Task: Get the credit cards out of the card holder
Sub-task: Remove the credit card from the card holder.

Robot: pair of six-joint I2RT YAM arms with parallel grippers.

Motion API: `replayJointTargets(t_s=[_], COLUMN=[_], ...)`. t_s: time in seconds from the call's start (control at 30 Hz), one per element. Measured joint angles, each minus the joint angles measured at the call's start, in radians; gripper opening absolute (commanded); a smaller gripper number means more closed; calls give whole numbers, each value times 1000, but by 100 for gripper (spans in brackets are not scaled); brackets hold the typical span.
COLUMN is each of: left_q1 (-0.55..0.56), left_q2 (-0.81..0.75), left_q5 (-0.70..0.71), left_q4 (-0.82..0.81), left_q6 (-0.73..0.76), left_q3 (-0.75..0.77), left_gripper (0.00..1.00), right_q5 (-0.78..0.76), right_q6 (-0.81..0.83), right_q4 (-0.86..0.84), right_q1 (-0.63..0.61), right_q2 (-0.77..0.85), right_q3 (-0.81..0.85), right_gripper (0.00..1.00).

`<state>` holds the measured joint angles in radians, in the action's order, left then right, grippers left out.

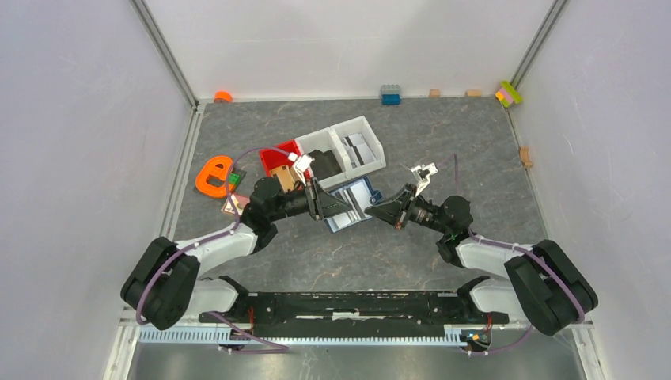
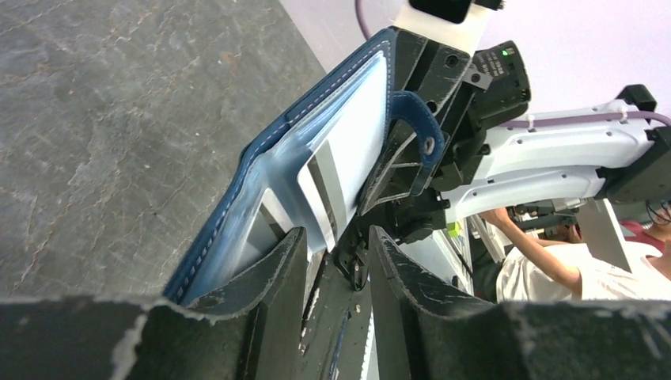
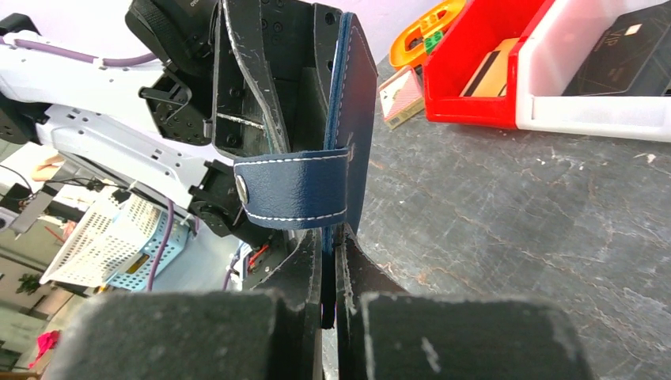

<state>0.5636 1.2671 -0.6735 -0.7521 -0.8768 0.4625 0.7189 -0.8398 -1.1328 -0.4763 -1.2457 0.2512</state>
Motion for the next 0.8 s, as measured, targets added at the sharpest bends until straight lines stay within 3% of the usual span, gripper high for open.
replayJointTargets(t_s=[0.2,0.4,0.43,0.5,0.63,0.73,0.8], left_q1=[2,2,2,2,2,5,5], left_q2=[14,40,40,37,18,13,14], left_q5=[-26,-44,-44,-43,-38,-31,-25], left_q4=[-55,-92,-97,-110,-100,-72,-45], left_q6=[-23,-55,-58,-60,-58,-54,-53], left_q3=[3,3,3,3,2,2,2], left_gripper=[38,8,5,2,2,2,2], right_q5=[26,40,40,38,40,39,33], right_q6=[-48,-74,-75,-76,-67,-42,-15], right_q4=[-78,-124,-132,-138,-136,-115,-83], right_q1=[-3,-12,-13,-12,-14,-19,-19], right_q2=[-40,-63,-63,-63,-63,-51,-27], right_q3=[0,0,0,0,0,0,0], right_gripper=[0,0,5,22,47,56,58])
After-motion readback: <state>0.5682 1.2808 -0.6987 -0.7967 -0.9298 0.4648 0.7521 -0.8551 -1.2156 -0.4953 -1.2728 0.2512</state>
